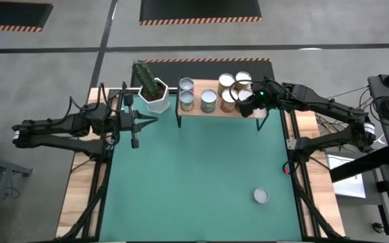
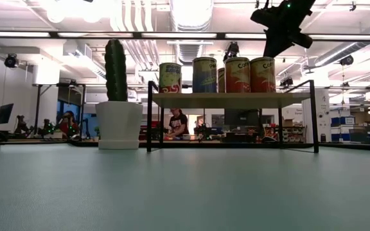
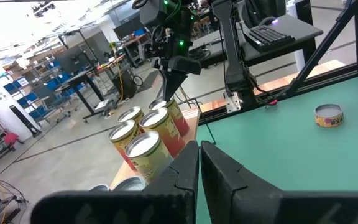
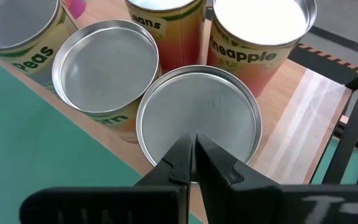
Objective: Pick and place cans onto a shelf
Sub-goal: Adjust the cans on the shelf, then put the canned pineapple rings on the shelf
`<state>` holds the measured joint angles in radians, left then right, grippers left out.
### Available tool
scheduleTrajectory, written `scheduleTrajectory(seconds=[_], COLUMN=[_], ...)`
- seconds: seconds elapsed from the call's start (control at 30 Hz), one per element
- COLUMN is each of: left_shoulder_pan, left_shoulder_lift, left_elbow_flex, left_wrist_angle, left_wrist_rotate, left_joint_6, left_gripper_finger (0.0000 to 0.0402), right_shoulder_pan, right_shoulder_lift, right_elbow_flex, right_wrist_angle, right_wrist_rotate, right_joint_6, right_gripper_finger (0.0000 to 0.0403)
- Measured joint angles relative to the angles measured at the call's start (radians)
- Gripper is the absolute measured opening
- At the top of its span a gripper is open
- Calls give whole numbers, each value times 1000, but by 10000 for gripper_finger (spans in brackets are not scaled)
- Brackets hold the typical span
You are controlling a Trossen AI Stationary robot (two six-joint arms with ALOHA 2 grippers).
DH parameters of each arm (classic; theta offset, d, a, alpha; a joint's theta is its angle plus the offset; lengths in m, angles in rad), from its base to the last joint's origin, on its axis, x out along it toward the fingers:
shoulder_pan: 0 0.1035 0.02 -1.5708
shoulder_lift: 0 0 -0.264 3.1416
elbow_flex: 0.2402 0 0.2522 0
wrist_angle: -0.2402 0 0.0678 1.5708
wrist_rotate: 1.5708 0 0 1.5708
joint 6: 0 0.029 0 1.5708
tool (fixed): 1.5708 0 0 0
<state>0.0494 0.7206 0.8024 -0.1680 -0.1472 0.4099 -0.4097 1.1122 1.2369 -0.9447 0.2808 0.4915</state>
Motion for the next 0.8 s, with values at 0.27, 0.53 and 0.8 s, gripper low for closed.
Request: scheduleTrajectory(seconds=[0.27, 0.53, 0.8], left_shoulder_pan=[0, 0, 0], left_shoulder_lift=[0, 0, 0], left_elbow_flex=[0, 0, 0], left_wrist_angle=[2, 4, 5], left_wrist_rotate=[0, 0, 0], left_joint_6=[0, 0, 0], left_gripper_finger=[0, 0, 0], right_shoulder_pan=[0, 0, 8], right_shoulder_lift=[-11, -17, -17], right_elbow_flex=[0, 17, 48], right_wrist_angle=[1, -3, 1], right_wrist_rotate=[2, 11, 15], right_joint_6=[5, -5, -12], right_gripper_finger=[13, 13, 13])
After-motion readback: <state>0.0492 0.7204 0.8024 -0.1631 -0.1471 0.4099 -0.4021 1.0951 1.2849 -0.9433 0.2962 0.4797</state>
